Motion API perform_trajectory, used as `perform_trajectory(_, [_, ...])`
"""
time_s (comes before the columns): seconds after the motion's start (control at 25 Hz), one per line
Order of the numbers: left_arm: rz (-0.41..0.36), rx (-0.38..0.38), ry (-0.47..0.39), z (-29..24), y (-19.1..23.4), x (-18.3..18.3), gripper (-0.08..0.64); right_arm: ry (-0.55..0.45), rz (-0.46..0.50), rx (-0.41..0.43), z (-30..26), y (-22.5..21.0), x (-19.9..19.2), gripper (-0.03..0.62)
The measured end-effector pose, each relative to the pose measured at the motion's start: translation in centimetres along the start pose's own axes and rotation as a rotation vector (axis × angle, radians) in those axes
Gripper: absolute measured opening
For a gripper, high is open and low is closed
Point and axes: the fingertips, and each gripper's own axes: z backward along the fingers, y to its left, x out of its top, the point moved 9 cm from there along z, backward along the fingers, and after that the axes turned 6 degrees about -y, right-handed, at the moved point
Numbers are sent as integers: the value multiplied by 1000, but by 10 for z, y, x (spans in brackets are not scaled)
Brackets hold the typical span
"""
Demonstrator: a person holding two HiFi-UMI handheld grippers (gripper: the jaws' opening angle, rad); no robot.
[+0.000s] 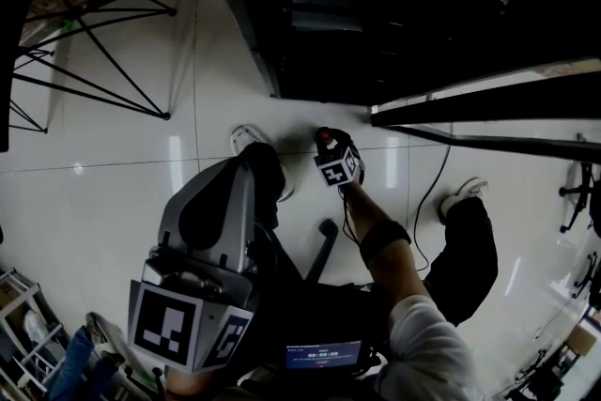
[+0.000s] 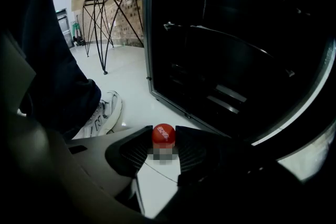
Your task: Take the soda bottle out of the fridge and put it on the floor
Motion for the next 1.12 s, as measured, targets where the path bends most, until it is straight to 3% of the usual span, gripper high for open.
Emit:
perform_trajectory(0.44, [-4, -3, 3, 1, 0, 0, 2, 37, -11, 1, -3, -2, -3, 169])
perform_trajectory(0.68, [-26, -13, 5, 2, -4, -2, 2, 38, -78, 24, 9, -6, -4, 218])
perform_trajectory(0.96, [-84, -10, -21, 8, -14, -2, 2, -60, -72, -27, 84, -29, 38, 219])
perform_trajectory(1.12, [-120, 4, -22, 11, -17, 0, 2, -121, -192, -60, 145, -44, 72, 224])
